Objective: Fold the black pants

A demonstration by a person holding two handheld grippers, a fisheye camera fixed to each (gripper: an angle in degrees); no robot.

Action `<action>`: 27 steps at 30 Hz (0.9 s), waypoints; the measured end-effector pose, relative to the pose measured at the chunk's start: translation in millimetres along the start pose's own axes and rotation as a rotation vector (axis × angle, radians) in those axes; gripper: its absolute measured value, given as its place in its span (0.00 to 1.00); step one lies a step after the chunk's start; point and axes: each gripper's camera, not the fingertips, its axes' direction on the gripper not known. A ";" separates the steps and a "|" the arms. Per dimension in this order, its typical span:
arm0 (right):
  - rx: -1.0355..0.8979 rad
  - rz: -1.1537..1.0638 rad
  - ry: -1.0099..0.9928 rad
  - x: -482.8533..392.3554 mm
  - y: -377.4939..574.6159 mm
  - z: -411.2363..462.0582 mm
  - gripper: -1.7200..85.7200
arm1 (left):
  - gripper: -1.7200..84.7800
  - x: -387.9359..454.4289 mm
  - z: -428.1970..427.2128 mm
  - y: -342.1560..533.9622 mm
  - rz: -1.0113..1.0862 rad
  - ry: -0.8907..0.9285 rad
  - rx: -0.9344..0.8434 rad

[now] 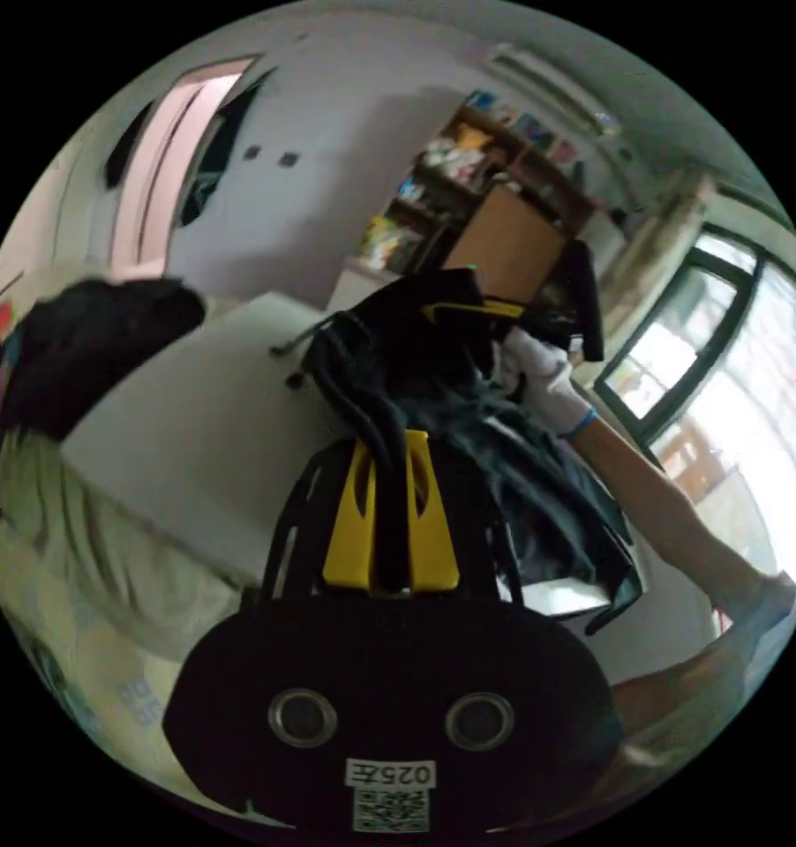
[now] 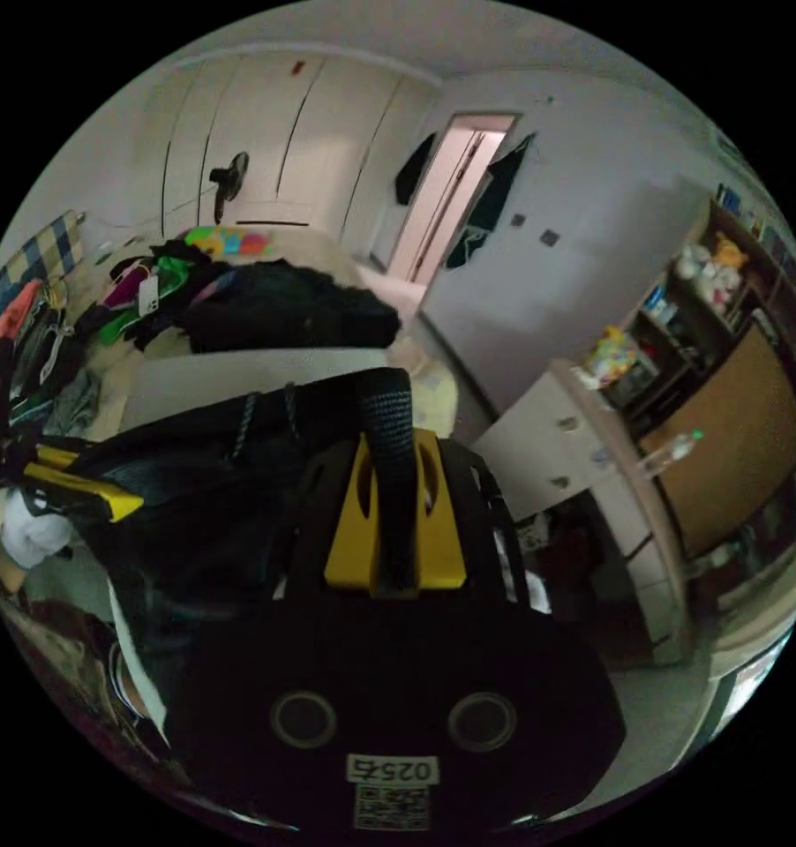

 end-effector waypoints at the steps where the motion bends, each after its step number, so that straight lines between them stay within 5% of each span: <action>1: 0.023 0.016 0.002 -4.0 2.7 8.8 0.09 | 0.02 -12.3 -1.8 1.1 -0.034 0.051 -0.005; 6: 0.058 0.154 -0.020 16.9 -9.4 34.5 0.09 | 0.02 -43.9 -8.7 -23.9 -0.122 0.174 0.009; 13: 0.064 0.047 0.017 28.4 -95.5 27.5 0.09 | 0.03 -54.9 -74.1 -95.7 -0.091 0.006 0.128; 16: -0.122 0.005 -0.063 18.0 -122.1 95.2 0.09 | 0.04 -98.2 -65.1 -119.5 -0.163 -0.031 0.028; 19: -0.213 0.155 -0.043 14.2 -104.2 149.7 0.11 | 0.04 -125.6 -73.4 -118.9 -0.194 0.123 0.060; 27: -0.057 0.298 -0.008 62.8 7.1 29.3 0.18 | 0.06 -120.5 -184.8 -38.6 -0.157 0.004 0.359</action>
